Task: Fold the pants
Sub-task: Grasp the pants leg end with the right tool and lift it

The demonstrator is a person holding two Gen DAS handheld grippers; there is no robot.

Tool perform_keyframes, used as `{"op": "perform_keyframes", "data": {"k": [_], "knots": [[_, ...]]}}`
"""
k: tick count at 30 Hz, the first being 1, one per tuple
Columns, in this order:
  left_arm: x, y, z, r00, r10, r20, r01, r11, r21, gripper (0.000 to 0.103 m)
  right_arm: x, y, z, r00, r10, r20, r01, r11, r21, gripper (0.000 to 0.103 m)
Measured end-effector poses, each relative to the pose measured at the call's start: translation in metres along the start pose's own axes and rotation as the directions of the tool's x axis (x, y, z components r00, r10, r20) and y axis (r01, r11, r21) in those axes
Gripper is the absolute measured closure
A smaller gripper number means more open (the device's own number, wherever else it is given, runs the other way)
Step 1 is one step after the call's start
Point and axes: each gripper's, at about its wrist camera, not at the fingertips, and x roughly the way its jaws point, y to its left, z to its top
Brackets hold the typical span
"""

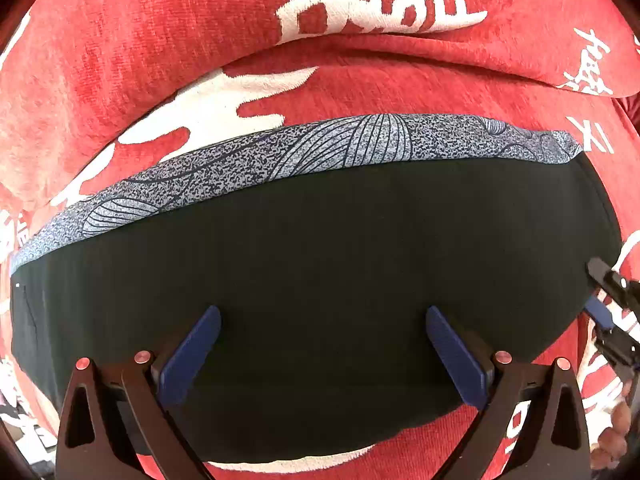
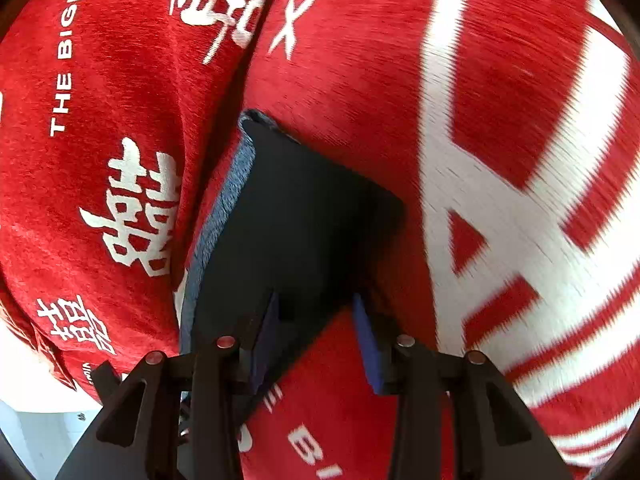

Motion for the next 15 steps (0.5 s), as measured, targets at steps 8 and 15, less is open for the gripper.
{"op": "perform_keyframes", "data": {"k": [8, 15], "knots": [[0.000, 0.001, -0.004, 1.000, -0.008, 0.011, 0.008, 1.000, -0.010, 0.000, 0.019, 0.016, 0.021, 0.999, 0.026, 0.020, -0.025, 1.000, -0.017, 0.060], [-0.003, 0.008, -0.003, 1.000, -0.027, -0.001, 0.027, 1.000, -0.014, 0.000, -0.001, 0.051, 0.018, 0.999, 0.012, 0.051, -0.007, 0.995, -0.102, 0.089]]}}
